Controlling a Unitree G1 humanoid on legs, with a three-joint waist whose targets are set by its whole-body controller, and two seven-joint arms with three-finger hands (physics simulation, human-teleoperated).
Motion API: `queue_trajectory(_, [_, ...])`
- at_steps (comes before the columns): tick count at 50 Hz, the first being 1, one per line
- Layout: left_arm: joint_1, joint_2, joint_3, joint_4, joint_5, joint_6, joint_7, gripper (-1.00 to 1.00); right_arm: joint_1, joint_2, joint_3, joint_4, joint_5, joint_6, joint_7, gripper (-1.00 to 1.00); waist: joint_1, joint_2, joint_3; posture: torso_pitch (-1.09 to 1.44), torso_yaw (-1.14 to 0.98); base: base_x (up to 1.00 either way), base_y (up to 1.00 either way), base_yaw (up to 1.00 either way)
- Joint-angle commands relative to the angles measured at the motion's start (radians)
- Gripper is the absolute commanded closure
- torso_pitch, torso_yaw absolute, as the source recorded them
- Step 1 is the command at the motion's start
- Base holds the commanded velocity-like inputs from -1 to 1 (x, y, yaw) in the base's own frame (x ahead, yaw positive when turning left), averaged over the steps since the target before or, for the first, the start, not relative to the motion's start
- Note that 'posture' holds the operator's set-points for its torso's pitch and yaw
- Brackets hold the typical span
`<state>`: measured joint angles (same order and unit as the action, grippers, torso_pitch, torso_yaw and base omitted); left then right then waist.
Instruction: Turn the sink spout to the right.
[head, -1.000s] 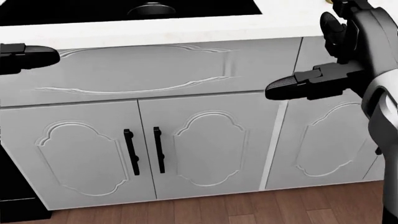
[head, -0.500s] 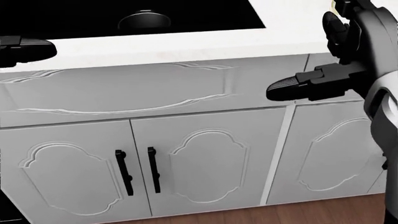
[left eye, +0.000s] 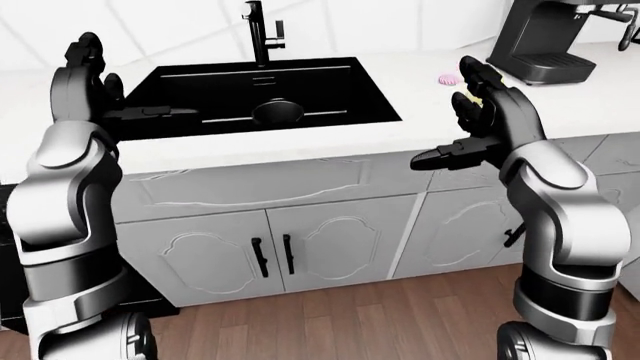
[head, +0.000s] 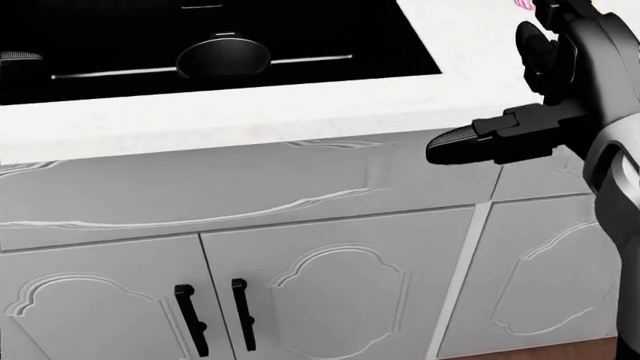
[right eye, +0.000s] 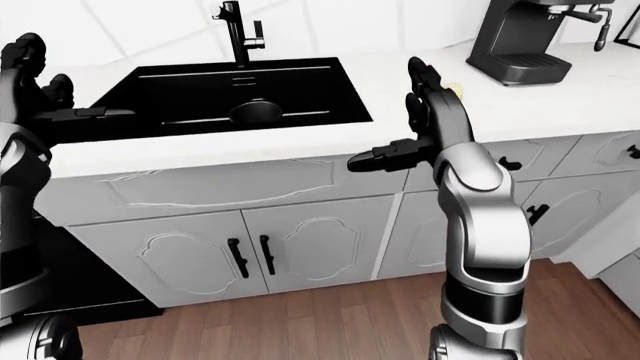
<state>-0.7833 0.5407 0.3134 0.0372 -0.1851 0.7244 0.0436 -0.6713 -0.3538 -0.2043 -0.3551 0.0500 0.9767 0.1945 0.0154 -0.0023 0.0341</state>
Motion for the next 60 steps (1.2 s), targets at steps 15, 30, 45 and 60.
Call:
queue_trajectory(15, [-0.034,0.058,0.023,-0.002,-0.041,-0.030,0.014,-1.00,-0.034,-0.014,-0.011,-0.016,-0.009,-0.020,-0.003,-1.00,-0.028,0.059,-0.013,0.00,0.00,0.21,0.00,0.00])
queue_trajectory(30, [-0.033,0.102,0.046,0.023,-0.068,-0.036,0.019,-1.00,-0.017,-0.013,-0.017,-0.034,-0.006,-0.016,-0.002,-1.00,-0.001,-0.056,-0.031,0.00,0.00,0.21,0.00,0.00])
queue_trajectory(45, [-0.034,0.150,0.061,0.064,-0.095,-0.053,0.027,-1.00,-0.025,-0.015,-0.014,-0.035,-0.006,-0.009,-0.001,-1.00,-0.021,0.087,-0.018,0.00,0.00,0.21,0.00,0.00])
queue_trajectory(60, [-0.046,0.179,0.071,0.078,-0.113,-0.050,0.034,-1.00,-0.024,-0.015,-0.016,-0.040,-0.007,-0.006,0.002,-1.00,-0.011,-0.037,-0.019,0.00,0.00,0.21,0.00,0.00])
